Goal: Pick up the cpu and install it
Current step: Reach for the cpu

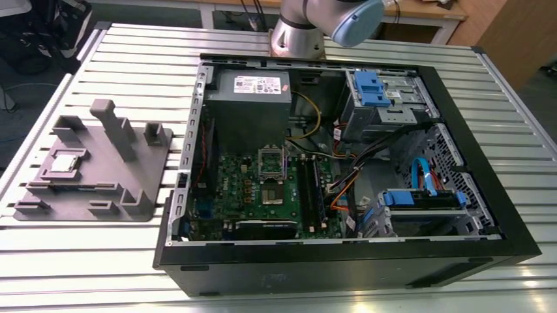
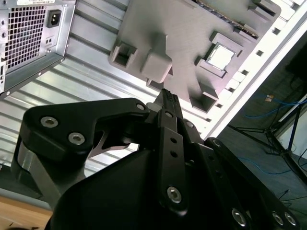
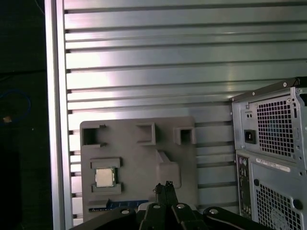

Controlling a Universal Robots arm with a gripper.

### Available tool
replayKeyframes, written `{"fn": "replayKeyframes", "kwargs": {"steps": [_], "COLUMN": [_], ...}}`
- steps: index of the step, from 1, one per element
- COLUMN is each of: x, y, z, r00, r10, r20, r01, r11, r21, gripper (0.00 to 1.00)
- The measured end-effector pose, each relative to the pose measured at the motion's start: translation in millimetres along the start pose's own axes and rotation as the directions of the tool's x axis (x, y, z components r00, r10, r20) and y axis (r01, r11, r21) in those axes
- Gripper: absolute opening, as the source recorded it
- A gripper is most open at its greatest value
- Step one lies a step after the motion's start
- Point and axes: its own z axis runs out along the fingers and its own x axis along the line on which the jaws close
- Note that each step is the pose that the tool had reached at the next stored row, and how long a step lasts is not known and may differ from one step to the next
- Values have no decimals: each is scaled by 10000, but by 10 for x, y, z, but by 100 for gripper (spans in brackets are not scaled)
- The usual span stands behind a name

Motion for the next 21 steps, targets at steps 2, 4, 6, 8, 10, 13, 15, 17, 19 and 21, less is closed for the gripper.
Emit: {"fn": "replayKeyframes", "kwargs": {"steps": [2, 4, 6, 8, 10, 13, 15, 17, 19, 21], "x": [20, 41, 60, 82, 108, 157, 196, 235, 273, 309], "y": [-11, -23, -36, -44, -53, -65, -72, -80, -88, -97], "z": [16, 34, 52, 74, 97, 131, 154, 177, 201, 227], "r00": [10000, 10000, 10000, 10000, 10000, 10000, 10000, 10000, 10000, 10000], "r10": [1, 0, 0, 2, 1, 1, 1, 0, 1, 1], "r20": [0, 0, -1, 0, -1, 0, 0, -1, -1, 0], "r01": [-1, 0, 0, -2, -1, -1, -1, 0, -1, -1], "r11": [10000, 10000, 10000, 10000, 10000, 10000, 10000, 10000, 10000, 10000], "r21": [0, 0, 1, 0, 1, 0, 0, 0, 0, 0], "gripper": [11, 11, 11, 11, 11, 11, 11, 11, 11, 11]}}
